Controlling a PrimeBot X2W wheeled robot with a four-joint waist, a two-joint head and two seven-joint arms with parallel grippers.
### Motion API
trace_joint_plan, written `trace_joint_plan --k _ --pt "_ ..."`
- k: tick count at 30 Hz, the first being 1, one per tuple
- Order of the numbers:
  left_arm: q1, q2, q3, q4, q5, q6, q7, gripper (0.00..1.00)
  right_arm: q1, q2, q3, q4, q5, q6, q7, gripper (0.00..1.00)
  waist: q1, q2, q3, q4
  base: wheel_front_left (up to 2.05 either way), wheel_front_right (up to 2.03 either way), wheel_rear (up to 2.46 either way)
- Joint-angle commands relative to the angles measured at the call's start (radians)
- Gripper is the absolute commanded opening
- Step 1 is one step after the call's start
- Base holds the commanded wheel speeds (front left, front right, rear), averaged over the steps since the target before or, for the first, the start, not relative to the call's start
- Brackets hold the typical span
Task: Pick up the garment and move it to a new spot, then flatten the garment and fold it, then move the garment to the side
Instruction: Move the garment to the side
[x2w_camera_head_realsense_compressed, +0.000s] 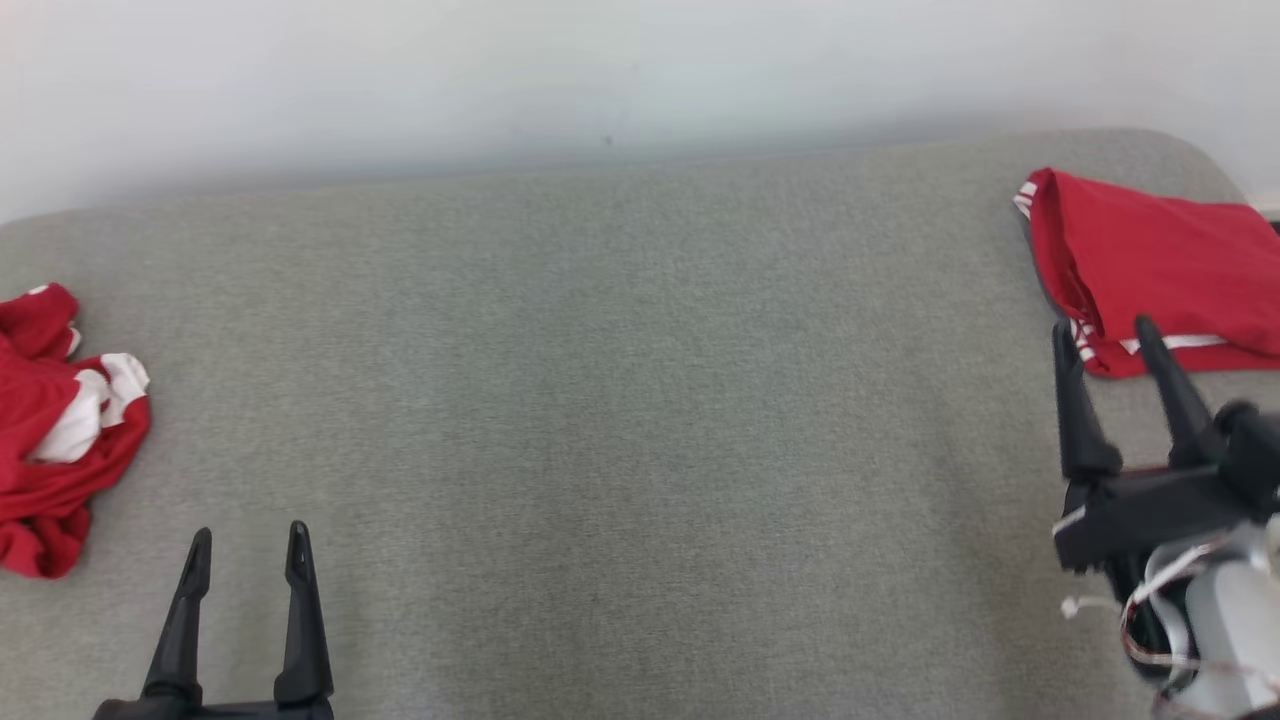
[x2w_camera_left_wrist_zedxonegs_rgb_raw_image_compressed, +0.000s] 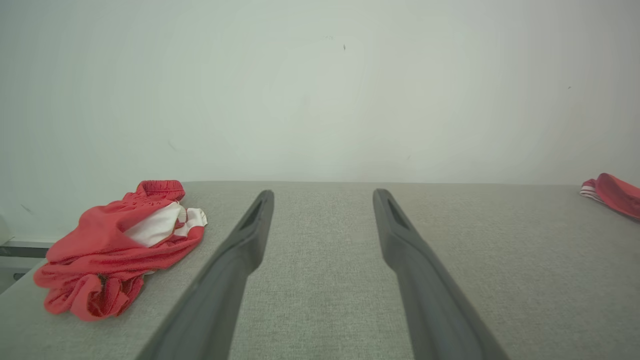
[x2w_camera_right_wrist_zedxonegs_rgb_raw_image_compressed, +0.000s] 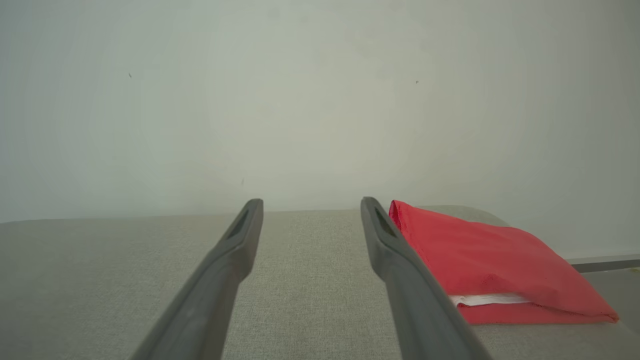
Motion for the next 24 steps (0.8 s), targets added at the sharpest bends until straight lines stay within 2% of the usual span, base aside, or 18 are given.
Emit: trace_joint_plan --k 1,11,16,24 --pt "0.013 -0.004 0.004 0.005 0.005 -0.004 -0.003 1.00 0.038 0.017 -0.013 -0.027 -0.012 0.000 0.010 1.00 0.0003 0.0002 -0.033 0.033 0.00 0.00 0.00" --pt "0.030 -0.010 0.019 0.035 0.017 -0.014 -0.003 1.00 0.285 0.161 -0.093 -0.228 -0.045 0.000 0.072 1.00 0.0003 0.0002 -0.065 0.058 0.00 0.00 0.00" --pt "0.042 -0.006 0.029 0.051 0.021 -0.014 -0.003 1.00 0.358 0.196 -0.090 -0.277 -0.098 0.000 0.074 1.00 0.0003 0.0002 -0.088 0.064 0.00 0.00 0.00" --pt "0.051 0.034 0.003 0.091 0.025 -0.030 -0.003 1.00 0.453 0.244 -0.109 -0.316 -0.150 0.000 0.068 1.00 0.0003 0.0002 -0.129 0.082 0.00 0.00 0.00"
